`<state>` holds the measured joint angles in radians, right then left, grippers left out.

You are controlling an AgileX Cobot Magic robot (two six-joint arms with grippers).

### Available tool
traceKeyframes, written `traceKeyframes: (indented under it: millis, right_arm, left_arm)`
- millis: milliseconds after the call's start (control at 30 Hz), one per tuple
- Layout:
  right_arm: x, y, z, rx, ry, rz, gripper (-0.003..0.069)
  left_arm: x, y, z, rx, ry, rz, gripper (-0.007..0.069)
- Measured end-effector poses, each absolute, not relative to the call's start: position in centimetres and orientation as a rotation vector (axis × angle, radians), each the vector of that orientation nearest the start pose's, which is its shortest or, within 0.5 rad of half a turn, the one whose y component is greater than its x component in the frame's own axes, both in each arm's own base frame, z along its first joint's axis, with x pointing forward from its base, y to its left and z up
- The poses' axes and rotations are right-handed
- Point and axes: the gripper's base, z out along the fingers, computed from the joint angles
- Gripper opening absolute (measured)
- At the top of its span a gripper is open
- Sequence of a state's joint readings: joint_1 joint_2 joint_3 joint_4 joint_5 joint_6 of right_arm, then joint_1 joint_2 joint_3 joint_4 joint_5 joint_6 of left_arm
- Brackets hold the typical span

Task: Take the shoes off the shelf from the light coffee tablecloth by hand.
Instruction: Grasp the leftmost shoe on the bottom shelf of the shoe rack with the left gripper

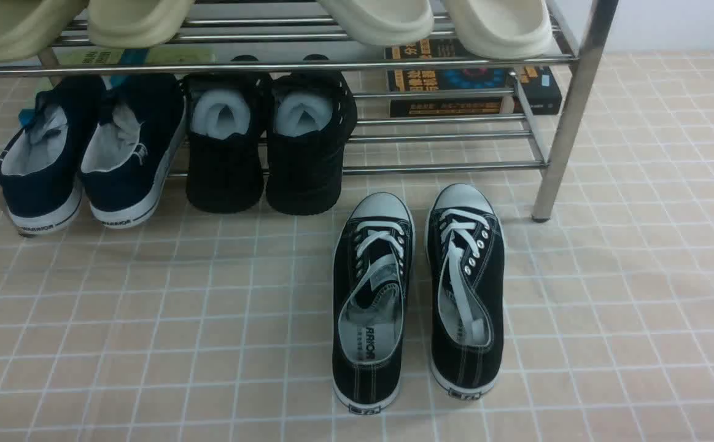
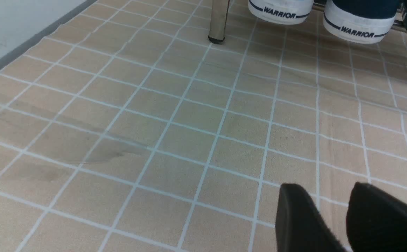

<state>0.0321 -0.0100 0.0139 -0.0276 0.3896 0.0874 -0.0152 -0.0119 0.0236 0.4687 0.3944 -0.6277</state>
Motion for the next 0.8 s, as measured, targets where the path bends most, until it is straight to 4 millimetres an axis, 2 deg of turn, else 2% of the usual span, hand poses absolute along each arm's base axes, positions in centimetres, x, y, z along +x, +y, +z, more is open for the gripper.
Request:
traceKeyframes:
  millis: [633,667,733,767,800]
  right_arm:
    - [5.2,0.1,17.4,0.035,1.877,0.055,0.0152]
    - [5.2,0.1,17.4,0.035,1.877,0.055,0.0153]
    - [5.2,0.1,17.4,0.035,1.877,0.055,0.0155]
    - [5.2,0.1,17.4,0.035,1.877,0.055,0.0155]
    - [5.2,0.1,17.4,0.035,1.877,0.055,0.0158]
  left_arm:
    - [5.1,1.8,17.5,-0.234,1.828,0.107,0.0242]
    - [5.1,1.8,17.5,-0.263,1.824,0.077,0.0242]
    - [5.3,1.3,17.6,-0.433,1.773,-0.146,0.0242]
    - [5.3,1.1,17.6,-0.455,1.759,-0.187,0.0242]
    - [5.5,0.7,18.0,-0.596,1.681,-0.390,0.0242]
